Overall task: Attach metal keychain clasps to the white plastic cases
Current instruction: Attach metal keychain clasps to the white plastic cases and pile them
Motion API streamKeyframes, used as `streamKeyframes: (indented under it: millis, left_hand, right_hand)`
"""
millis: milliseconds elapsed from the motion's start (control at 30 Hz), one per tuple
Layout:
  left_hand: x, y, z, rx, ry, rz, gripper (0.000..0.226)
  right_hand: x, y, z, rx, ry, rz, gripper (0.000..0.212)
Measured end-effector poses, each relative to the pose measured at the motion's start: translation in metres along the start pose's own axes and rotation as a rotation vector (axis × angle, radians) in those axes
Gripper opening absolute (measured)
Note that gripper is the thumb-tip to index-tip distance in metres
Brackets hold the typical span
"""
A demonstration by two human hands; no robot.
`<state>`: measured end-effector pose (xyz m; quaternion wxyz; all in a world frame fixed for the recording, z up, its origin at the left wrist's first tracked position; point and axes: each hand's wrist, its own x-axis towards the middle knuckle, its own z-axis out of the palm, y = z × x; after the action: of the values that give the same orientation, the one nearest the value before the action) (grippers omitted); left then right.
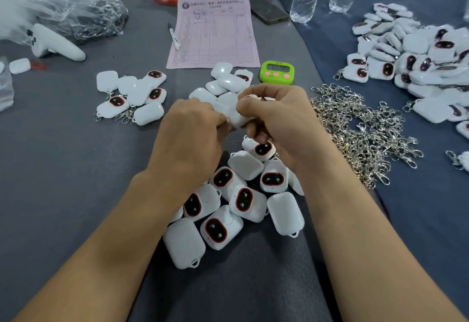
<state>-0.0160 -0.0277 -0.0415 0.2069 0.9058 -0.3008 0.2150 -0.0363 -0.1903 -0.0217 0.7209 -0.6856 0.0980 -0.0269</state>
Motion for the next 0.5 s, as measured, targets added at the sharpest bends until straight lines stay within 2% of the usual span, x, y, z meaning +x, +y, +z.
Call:
streamKeyframes:
  millis: [67,100,200,300,367,500]
  left_hand:
    - [-0.001,-0.002,0.001,-0.019,0.03,-0.018,0.025]
    - [-0.001,-0.002,0.001,-0.13,0.041,-0.078,0.021]
    - [0.001,-0.001,-0.001,-0.718,0.049,-0.355,0.016]
    - [0.006,0.007,-0.003,-1.009,0.019,-0.535,0.032]
    - [0.008,0.009,-0.003,-1.049,-0.033,-0.576,0.037]
    - [0.006,0.003,-0.007,-0.719,0.031,-0.392,0.02]
  right_hand:
    - [0.001,-0.001,0.0,0.058,0.004,0.01,0.005]
    - [0.002,-0.003,-0.001,0.118,-0.009,0.029,0.006]
    - [0.003,-0.005,-0.003,0.317,-0.048,0.116,0.015]
    - [0.005,-0.003,-0.003,0.486,-0.068,0.19,0.017]
    - [0.006,-0.001,-0.004,0.511,-0.086,0.213,0.016]
    - [0.007,0.003,-0.005,0.485,-0.075,0.192,0.014]
